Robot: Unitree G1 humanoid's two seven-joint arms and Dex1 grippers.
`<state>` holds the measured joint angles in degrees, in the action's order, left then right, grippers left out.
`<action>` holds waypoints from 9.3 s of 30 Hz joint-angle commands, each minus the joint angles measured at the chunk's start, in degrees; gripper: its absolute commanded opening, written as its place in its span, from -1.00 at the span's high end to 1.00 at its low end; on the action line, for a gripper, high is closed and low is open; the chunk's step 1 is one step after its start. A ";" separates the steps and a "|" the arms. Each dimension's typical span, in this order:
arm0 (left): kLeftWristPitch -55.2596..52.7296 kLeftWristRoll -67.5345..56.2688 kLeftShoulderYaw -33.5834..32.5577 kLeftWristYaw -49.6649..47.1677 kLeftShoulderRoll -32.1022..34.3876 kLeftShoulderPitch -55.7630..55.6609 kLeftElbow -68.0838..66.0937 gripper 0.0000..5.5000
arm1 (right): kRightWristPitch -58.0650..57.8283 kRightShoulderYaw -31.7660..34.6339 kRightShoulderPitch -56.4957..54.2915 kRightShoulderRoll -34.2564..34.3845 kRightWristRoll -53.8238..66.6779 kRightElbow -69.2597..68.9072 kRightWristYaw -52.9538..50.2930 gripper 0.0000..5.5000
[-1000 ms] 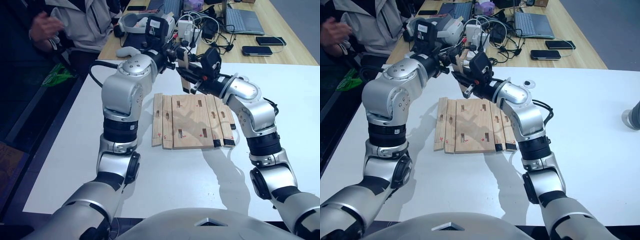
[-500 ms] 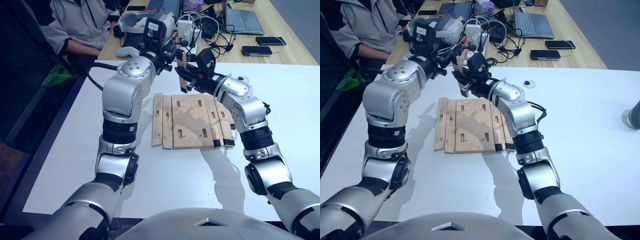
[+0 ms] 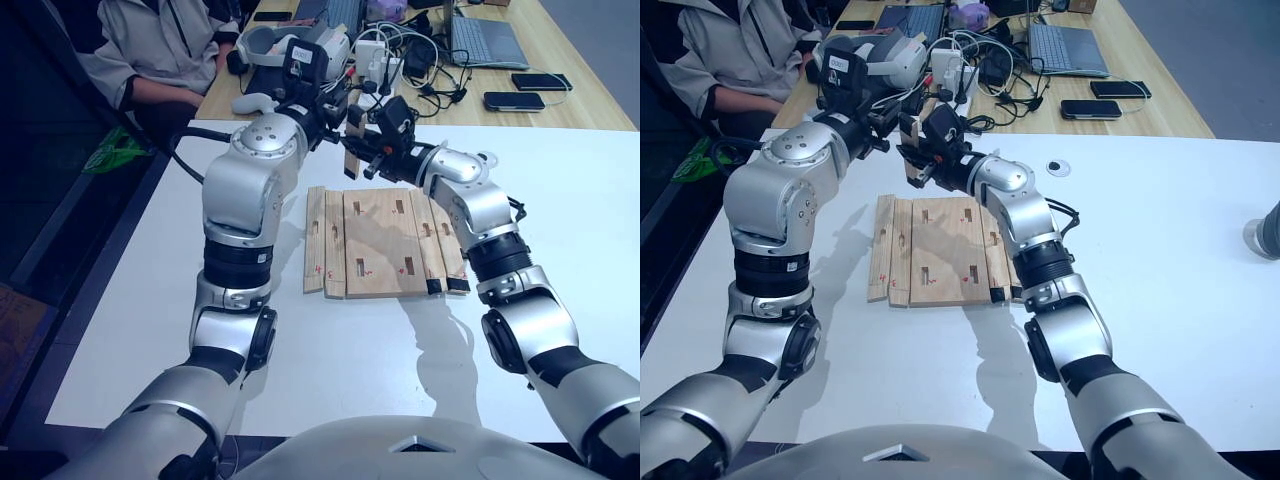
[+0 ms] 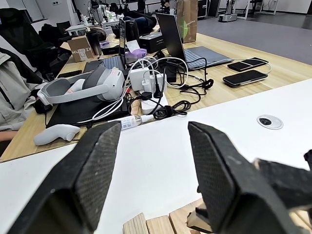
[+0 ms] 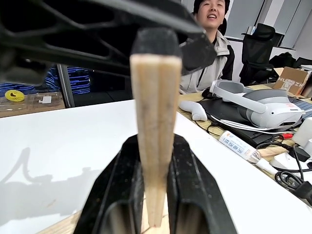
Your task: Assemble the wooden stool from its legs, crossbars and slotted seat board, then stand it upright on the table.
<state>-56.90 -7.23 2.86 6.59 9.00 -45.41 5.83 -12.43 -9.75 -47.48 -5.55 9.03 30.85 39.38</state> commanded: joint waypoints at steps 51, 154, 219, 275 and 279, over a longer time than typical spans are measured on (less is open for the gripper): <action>-2.17 -9.31 -18.13 -5.39 -7.13 13.22 12.38 0.08 | -48.22 17.07 30.96 8.32 -1.85 -52.10 -34.91 0.86; 15.10 -11.76 -13.80 -10.50 -8.56 6.51 1.86 0.08 | -5.71 11.02 15.70 4.17 -4.94 2.77 -34.32 0.86; 14.75 -12.21 -13.27 -10.98 -9.52 7.66 3.00 0.08 | -1.49 13.74 -2.05 4.56 -5.57 24.15 -32.16 0.34; 14.88 -12.35 -13.64 -11.75 -10.29 7.55 2.73 0.08 | -30.03 22.38 -12.18 4.80 -1.78 17.14 -58.66 0.34; 14.75 -12.42 -13.39 -11.85 -10.47 7.68 2.89 0.08 | -30.73 28.34 -19.38 2.55 1.98 28.97 -60.55 0.34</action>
<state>-41.56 -19.54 -10.91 -4.87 -1.23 -37.69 8.47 -42.84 16.76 -63.88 -1.75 9.84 55.21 -20.90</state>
